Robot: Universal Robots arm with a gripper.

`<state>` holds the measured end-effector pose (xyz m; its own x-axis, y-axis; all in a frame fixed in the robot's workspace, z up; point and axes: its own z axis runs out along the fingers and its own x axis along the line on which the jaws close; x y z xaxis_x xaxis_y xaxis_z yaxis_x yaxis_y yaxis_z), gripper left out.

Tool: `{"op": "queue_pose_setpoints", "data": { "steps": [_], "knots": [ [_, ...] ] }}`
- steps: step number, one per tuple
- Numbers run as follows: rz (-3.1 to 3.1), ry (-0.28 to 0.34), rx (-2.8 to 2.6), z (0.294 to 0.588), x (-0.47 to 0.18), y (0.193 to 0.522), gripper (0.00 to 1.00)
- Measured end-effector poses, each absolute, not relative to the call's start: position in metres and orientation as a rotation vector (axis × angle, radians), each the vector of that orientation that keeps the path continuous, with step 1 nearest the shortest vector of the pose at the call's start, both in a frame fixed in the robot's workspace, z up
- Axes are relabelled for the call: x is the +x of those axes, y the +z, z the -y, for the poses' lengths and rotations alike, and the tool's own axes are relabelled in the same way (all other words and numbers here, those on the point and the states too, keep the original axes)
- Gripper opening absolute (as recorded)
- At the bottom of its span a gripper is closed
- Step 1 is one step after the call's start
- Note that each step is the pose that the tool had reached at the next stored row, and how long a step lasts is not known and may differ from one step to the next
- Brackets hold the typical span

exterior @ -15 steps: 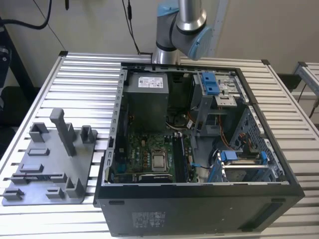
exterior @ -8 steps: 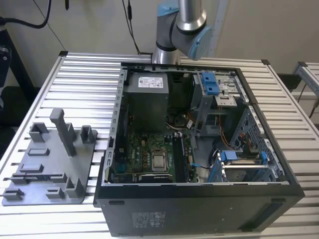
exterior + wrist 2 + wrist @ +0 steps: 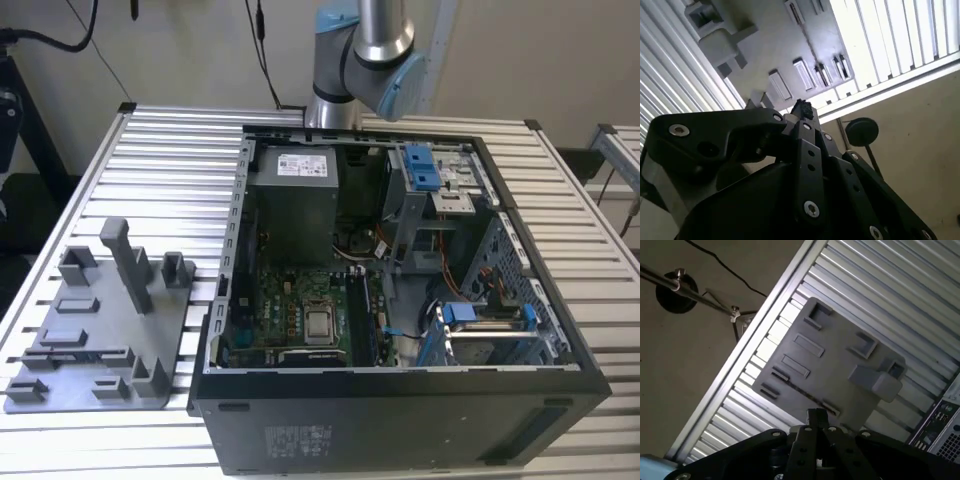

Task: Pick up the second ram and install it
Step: 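Pick up the second ram and move it above second insertion slot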

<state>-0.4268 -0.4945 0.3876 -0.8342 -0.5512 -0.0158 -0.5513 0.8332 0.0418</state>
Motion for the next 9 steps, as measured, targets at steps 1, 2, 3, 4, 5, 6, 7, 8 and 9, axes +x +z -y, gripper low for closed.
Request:
{"op": "queue_pose_setpoints", "data": {
  "steps": [1, 2, 3, 4, 5, 6, 7, 8, 9],
  "knots": [
    [-3.000, 0.070, -0.919, 0.4945, -0.4268, 0.3876, 0.11],
    [-2.996, 0.070, -0.935, 0.4945, -0.4268, 0.3876, 0.11],
    [-2.990, 0.070, -0.954, 0.4945, -0.4268, 0.3876, 0.11],
    [-2.984, 0.069, -0.972, 0.4945, -0.4268, 0.3876, 0.11],
    [-2.978, 0.069, -0.993, 0.4945, -0.4268, 0.3876, 0.11],
    [-2.972, 0.069, -1.013, 0.4945, -0.4267, 0.3875, 0.11],
    [-2.965, 0.068, -1.034, 0.4945, -0.4267, 0.3875, 0.11],
    [-2.958, 0.067, -1.055, 0.4945, -0.4267, 0.3875, 0.11],
    [-2.951, 0.066, -1.076, 0.4945, -0.4267, 0.3875, 0.11]
  ]
}}
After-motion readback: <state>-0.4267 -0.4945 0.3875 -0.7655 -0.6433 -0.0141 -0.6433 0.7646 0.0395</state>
